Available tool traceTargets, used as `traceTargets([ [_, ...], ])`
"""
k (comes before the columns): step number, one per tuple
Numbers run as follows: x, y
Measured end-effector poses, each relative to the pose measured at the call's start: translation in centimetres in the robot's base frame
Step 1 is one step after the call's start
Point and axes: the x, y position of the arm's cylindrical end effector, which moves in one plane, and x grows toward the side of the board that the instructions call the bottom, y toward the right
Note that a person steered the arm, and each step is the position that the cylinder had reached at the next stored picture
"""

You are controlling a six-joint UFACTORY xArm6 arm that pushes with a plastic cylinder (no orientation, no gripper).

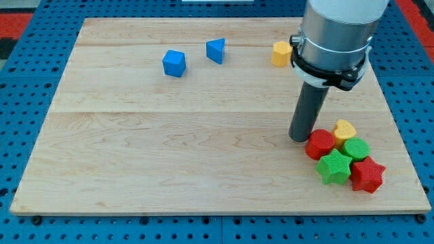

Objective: Slide the yellow hexagon towards left side of the green star

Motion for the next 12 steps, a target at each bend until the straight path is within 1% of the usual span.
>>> traceTargets([
  [3, -0.1, 0.4],
  [4, -5.4, 0.1],
  [6, -22.1, 3.0],
  [7, -27.4, 2.2],
  [8, -26.7, -0.9],
  [11, -17.8, -1.3],
  [12, -16.0, 0.0],
])
